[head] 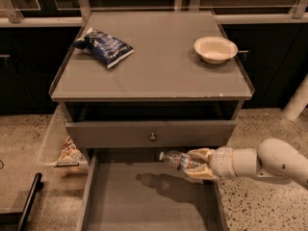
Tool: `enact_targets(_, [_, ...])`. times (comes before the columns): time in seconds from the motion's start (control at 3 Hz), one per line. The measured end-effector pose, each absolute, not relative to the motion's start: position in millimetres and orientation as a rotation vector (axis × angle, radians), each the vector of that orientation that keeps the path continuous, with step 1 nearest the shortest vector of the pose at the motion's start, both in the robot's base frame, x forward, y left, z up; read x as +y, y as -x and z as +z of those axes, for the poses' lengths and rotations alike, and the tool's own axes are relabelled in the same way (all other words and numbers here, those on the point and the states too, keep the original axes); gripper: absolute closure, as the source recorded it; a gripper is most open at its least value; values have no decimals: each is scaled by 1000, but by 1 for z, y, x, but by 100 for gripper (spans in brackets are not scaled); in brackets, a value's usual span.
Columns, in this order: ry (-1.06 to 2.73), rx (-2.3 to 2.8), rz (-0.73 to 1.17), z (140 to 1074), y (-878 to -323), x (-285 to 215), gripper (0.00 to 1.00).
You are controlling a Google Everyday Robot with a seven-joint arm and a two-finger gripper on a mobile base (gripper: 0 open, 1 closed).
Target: Place water bottle into middle drawer
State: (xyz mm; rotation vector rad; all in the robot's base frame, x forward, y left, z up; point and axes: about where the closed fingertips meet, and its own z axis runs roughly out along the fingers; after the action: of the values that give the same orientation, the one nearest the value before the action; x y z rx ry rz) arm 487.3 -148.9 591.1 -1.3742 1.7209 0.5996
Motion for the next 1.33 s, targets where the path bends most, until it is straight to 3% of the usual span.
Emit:
enact_targets(0.33, [1373,1723,603,589,-488,-148,100])
enact_targets(1.33, [1380,1822,765,419,-500,-94,100])
